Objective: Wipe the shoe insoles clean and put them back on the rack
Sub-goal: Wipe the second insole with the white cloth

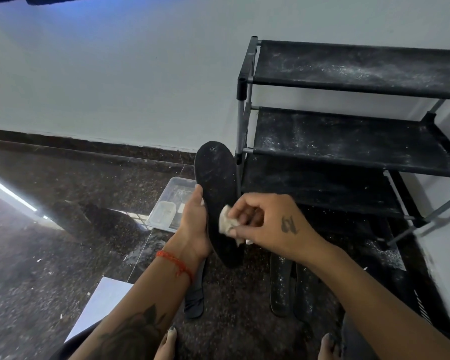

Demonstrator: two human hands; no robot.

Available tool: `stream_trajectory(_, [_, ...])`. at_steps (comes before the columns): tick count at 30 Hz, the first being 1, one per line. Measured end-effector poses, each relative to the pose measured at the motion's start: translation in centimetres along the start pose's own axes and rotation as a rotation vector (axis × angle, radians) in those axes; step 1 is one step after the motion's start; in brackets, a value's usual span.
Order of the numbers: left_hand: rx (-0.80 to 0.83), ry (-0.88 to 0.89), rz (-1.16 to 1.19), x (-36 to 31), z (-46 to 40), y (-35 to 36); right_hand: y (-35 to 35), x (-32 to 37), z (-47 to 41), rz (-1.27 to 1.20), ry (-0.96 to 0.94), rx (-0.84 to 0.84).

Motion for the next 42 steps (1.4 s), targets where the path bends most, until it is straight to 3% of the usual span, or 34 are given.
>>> stream_trajectory(2, [0.004,0.038,0.001,0.0,-0.1,0.1,2.7,0.8,0.7,-0.055,-0.001,0.204])
stream_trajectory(4, [-0.008,0.002,0.028,0.5,0.0,0.0,3.4,0.6,0.8,0.024,-0.010,0.216])
stream_trajectory(8, [0.024,-0.034,0.030,0.7,0.1,0.2,-0.1,0.0,0.1,0.463,-0.035,-0.175])
stream_trajectory(11, [0.086,-0.043,0.036,0.7,0.6,1.2,-2.4,0.3,0.3,0.283,-0.092,-0.361])
stream_trajectory(14, [0.082,-0.012,0.076,0.1,0.8,1.7,-0.8,0.8,0.3,0.011,-0.104,-0.188])
stream_trajectory(17, [0.026,-0.003,0.061,0.4,0.4,0.8,2.5,1.4,0.6,0.074,-0.110,0.016])
stream_trajectory(19, [0.038,-0.010,0.020,0.7,0.4,0.7,2.3,0.8,0.3,0.207,-0.106,-0.036])
stream_trajectory(22, [0.087,-0.034,-0.048,1.0,0.6,1.1,-0.5,-0.5,-0.3,0.386,-0.035,-0.247])
stream_trajectory(25, [0.131,-0.056,-0.043,0.9,1.0,1.8,-3.1,-0.8,-0.1,0.239,-0.019,-0.400])
stream_trajectory(30, [0.038,-0.044,0.049,0.7,0.6,1.0,2.0,0.9,0.3,-0.059,-0.041,0.008])
stream_trajectory(33, [0.045,-0.039,0.010,0.8,0.7,0.9,1.6,0.5,0.1,0.223,-0.071,-0.120])
stream_trajectory(36, [0.108,-0.062,-0.077,1.3,1.3,1.7,-1.0,-1.1,-0.4,0.396,0.042,-0.299])
stream_trajectory(39, [0.143,-0.052,-0.059,1.1,1.5,2.6,-3.0,-1.4,-0.3,0.157,0.058,-0.379])
stream_trajectory(42, [0.101,-0.032,-0.005,0.9,1.0,2.0,-0.2,-0.4,-0.2,-0.123,0.049,-0.116])
Point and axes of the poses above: each hand's wrist, its own z-axis away from the middle knuckle, its own y-axis out of the palm, x = y × z, the point moved 10 cm from there along -z, towards the middle knuckle, and after that the axes turned 12 degrees about y, right-handed, at the moved point
